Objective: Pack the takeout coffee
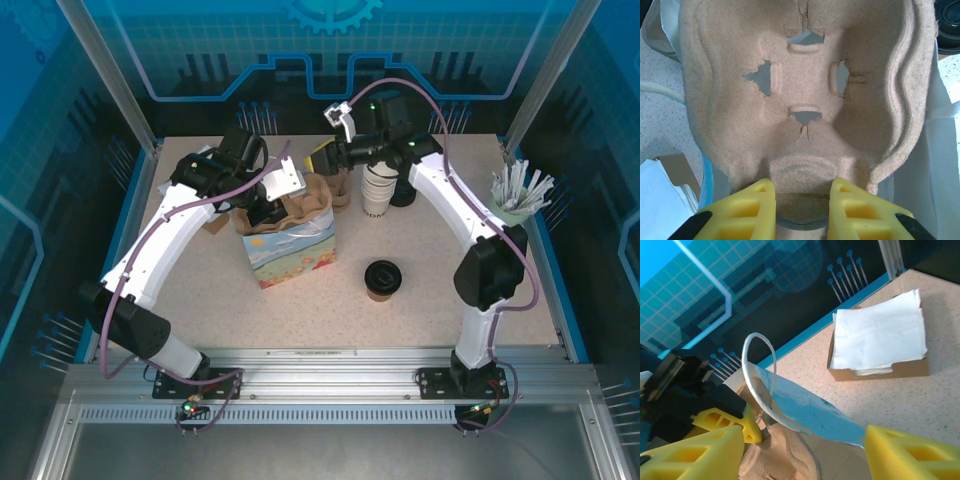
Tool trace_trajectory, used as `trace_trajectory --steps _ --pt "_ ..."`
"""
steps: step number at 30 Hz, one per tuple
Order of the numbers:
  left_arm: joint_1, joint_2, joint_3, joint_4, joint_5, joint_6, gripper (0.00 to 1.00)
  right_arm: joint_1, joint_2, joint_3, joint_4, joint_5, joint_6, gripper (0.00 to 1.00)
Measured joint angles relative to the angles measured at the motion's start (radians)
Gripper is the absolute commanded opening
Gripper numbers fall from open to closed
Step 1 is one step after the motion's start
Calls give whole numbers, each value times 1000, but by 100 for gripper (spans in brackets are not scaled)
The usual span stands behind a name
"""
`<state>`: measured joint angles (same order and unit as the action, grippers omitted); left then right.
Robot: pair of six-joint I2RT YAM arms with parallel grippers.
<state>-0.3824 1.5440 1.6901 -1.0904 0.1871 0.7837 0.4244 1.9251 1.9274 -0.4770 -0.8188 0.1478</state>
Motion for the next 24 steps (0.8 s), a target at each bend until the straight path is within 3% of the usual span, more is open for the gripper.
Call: trace_trajectory --steps 18,24 --pt "1 -1 -1 3 0 -9 23 35 206 281 -225 -135 -154 60" --pt "1 -1 -1 3 0 -18 23 55 257 353 -275 -136 -176 47"
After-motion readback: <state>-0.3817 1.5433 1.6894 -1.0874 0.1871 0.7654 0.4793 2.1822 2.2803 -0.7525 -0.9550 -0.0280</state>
